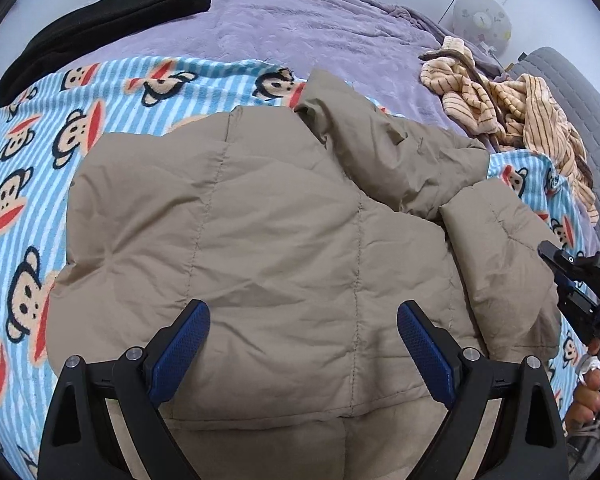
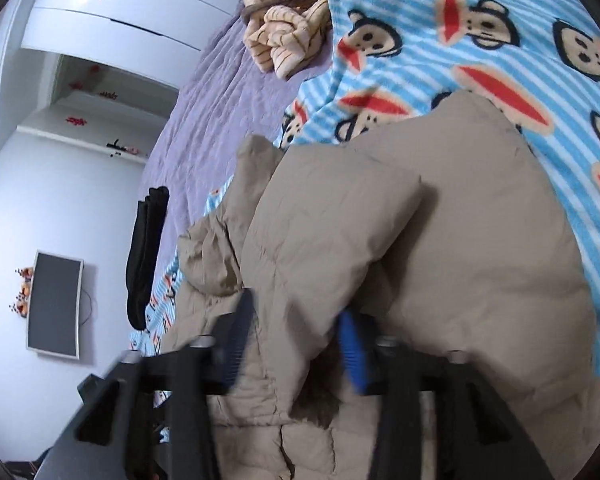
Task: Fold large clothes
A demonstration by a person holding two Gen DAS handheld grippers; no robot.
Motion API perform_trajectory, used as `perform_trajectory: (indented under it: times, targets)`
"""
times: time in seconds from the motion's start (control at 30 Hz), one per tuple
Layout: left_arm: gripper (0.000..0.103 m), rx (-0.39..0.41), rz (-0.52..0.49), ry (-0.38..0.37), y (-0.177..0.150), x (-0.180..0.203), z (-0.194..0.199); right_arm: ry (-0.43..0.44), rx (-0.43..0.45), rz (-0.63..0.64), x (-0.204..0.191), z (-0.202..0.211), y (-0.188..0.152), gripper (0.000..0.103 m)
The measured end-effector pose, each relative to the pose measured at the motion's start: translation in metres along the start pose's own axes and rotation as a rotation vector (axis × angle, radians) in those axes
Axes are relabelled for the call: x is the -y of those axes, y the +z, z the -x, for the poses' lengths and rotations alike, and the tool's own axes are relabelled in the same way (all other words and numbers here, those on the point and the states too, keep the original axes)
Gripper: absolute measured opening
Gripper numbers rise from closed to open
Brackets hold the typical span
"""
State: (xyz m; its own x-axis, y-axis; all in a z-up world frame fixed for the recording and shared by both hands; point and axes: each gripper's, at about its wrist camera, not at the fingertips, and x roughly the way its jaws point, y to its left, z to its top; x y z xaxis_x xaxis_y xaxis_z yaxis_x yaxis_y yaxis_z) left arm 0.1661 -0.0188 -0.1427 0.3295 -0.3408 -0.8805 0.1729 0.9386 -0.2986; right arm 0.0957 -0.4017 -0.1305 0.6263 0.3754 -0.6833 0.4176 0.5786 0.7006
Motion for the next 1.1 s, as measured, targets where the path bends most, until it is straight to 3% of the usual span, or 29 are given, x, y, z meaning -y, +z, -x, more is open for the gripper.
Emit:
perform_trajectory:
  times: [0.1, 0.2, 0.3, 0.4, 0.5, 0.63, 0.67, 0.77, 0.83, 0.9, 0.93, 1.0, 1.1]
  targets:
    - [0.096, 0.007, 0.065, -0.108, 0.002, -0.016, 0.007, 0.017, -0.010, 0.126, -0.034, -0.010, -0.001, 0.012]
    - [0.096, 0.002, 0.132, -0.163, 0.005, -0.031, 0.009, 0.012, -0.077, 0.353, -0.081, -0.028, -0.026, 0.012]
    - [0.096, 0.001, 0.172, -0.202, 0.006, -0.040, 0.010, -0.018, -0.174, 0.574, -0.115, -0.051, -0.066, 0.012]
    - [0.096, -0.016, 0.194, -0.285, 0.007, -0.043, 0.011, -0.055, -0.305, 0.714, -0.126, -0.075, -0.106, 0.012]
    - [0.096, -0.053, 0.193, -0.376, 0.009, -0.039, 0.005, -0.111, -0.387, 0.754, -0.120, -0.090, -0.128, 0.012]
    - [0.096, -0.081, 0.136, -0.355, 0.010, -0.023, -0.004, -0.137, -0.412, 0.725, -0.110, -0.078, -0.130, 0.013]
    - [0.096, -0.089, 0.128, -0.348, 0.011, -0.019, -0.008, -0.137, -0.397, 0.717, -0.106, -0.067, -0.127, 0.017]
    - [0.095, -0.098, 0.111, -0.322, 0.014, -0.008, -0.019, -0.168, -0.319, 0.672, -0.079, -0.023, -0.113, 0.047]
    - [0.070, -0.094, 0.090, -0.326, 0.018, 0.004, -0.025, -0.193, -0.297, 0.622, -0.057, -0.001, -0.100, 0.047]
    - [0.014, -0.138, 0.085, -0.323, 0.020, 0.014, -0.037, -0.221, -0.305, 0.556, -0.032, 0.014, -0.092, 0.047]
    - [0.012, -0.148, 0.092, -0.319, 0.021, 0.017, -0.042, -0.236, -0.311, 0.527, -0.019, 0.019, -0.090, 0.045]
    - [0.012, -0.109, 0.085, -0.299, 0.021, 0.026, -0.036, -0.293, -0.315, 0.508, -0.001, 0.025, -0.089, 0.029]
    - [0.012, -0.041, 0.072, -0.307, 0.020, 0.032, -0.016, -0.358, -0.260, 0.496, 0.007, 0.026, -0.081, 0.021]
